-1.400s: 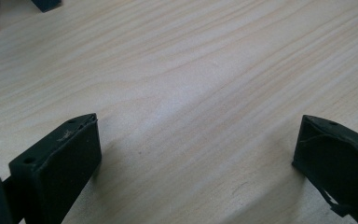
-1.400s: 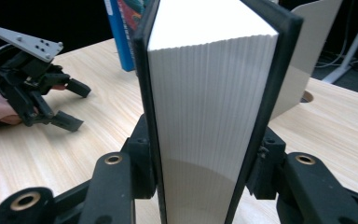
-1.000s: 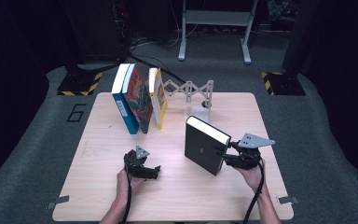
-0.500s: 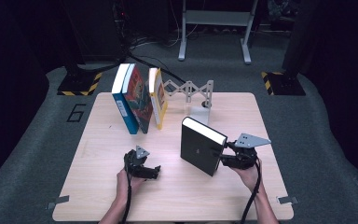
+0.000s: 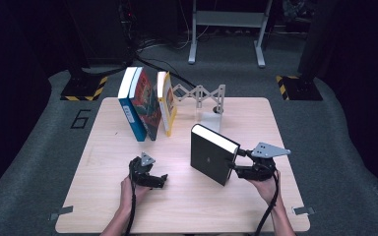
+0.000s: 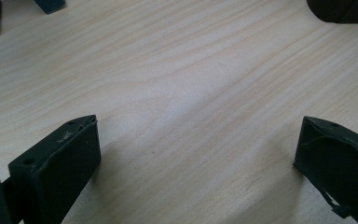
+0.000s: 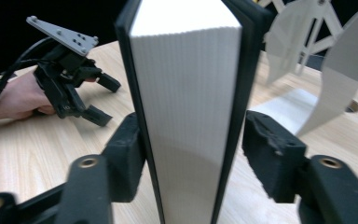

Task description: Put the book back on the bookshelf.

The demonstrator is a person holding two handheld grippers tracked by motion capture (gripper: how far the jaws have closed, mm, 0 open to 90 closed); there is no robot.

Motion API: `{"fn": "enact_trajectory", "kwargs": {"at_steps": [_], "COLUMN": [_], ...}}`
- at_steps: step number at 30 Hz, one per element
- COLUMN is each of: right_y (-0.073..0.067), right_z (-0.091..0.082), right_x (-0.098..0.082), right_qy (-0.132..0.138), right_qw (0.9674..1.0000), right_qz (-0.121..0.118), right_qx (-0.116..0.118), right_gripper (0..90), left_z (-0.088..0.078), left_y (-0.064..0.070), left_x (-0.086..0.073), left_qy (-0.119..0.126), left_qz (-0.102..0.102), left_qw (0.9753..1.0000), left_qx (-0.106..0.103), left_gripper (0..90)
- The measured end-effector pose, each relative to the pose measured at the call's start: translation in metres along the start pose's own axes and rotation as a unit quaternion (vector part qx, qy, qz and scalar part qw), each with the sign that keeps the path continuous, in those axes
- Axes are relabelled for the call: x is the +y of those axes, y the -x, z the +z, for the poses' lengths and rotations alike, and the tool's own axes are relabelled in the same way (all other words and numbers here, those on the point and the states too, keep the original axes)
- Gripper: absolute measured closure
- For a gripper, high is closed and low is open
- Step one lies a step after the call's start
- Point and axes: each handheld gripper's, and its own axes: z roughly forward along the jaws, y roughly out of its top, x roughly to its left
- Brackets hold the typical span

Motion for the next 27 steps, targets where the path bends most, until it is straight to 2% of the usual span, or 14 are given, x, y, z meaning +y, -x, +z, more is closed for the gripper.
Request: {"fn": "enact_trajectory", "kwargs": {"at_steps": [1, 9, 15, 18, 19, 24, 27], "right_y": [0.001, 0.001, 0.002, 0.004, 0.004, 0.004, 0.005], "right_z": [-0.003, -0.012, -0.022, -0.027, -0.027, -0.024, -0.022], "right_x": [-0.002, -0.009, -0.014, -0.018, -0.018, -0.017, -0.017], "right_qy": [-0.001, 0.003, 0.007, 0.003, 0.003, -0.014, -0.016], "right_qw": [1.0, 0.9999, 0.9995, 0.9983, 0.9983, 0.996, 0.9959], "right_qz": [0.004, 0.009, 0.013, 0.023, 0.023, 0.025, 0.026], "right_qx": [-0.007, -0.012, -0.028, -0.053, -0.053, -0.084, -0.086], "right_gripper": [34.2, 27.9, 22.2, 19.0, 19.0, 17.3, 17.1], "left_z": [0.0, -0.008, -0.011, -0.012, -0.012, -0.011, -0.012], "left_y": [0.0, 0.004, 0.006, 0.008, 0.008, 0.01, 0.012], "left_x": [0.0, 0.009, 0.016, 0.022, 0.022, 0.03, 0.033], "left_qy": [0.005, 0.027, 0.04, 0.044, 0.044, 0.051, 0.055], "left_qz": [-0.001, 0.012, 0.016, 0.021, 0.021, 0.02, 0.026], "left_qw": [1.0, 0.9995, 0.9986, 0.998, 0.998, 0.9972, 0.9966], "left_qx": [0.001, -0.012, -0.03, -0.041, -0.041, -0.052, -0.056], "left_gripper": [0.1, 0.1, 0.1, 0.1, 0.1, 0.1, 0.1]}}
